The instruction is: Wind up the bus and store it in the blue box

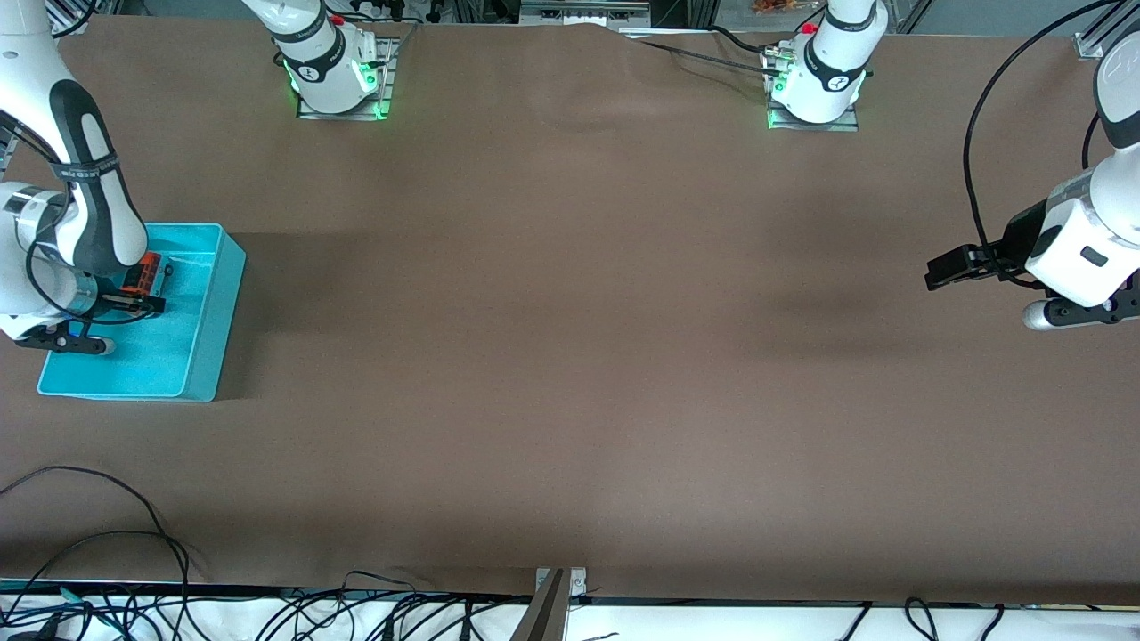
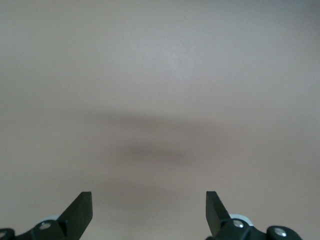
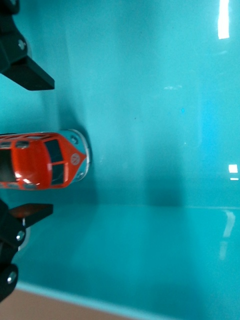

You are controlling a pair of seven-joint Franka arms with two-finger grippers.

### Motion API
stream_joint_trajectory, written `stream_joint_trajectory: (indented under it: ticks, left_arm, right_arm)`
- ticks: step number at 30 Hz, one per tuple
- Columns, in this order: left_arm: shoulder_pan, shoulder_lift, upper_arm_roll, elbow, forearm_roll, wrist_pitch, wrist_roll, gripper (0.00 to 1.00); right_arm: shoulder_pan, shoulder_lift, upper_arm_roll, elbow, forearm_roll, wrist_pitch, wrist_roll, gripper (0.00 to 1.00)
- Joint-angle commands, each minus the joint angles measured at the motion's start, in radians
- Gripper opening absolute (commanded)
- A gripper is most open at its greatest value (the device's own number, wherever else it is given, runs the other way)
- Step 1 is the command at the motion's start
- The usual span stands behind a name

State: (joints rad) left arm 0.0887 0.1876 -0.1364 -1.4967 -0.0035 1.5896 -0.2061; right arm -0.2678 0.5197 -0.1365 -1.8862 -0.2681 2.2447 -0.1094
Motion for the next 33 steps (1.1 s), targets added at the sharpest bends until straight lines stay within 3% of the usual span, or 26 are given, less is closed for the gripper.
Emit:
stream_joint_trajectory:
  ticks: [1, 24, 33]
  left_arm:
    - [-0.001, -0.005, 0.003, -0.002, -0.027, -0.01, 0.019, 1.0]
    - [-0.001, -0.007, -0.002, -0.002, -0.027, -0.01, 0.019, 1.0]
    - [-0.001, -0.007, -0.003, -0.002, -0.027, -0.008, 0.019, 1.0]
  right_arm:
    - [-0.011, -0.079, 0.017, -0.007, 0.01, -0.088, 0.019, 1.0]
    - [0.018, -0.339, 0.025, -0.013, 0.013, -0.37, 0.03, 1.0]
    - [0.022, -0.426, 0.021, -0.013, 0.127, -0.41, 0.027, 1.0]
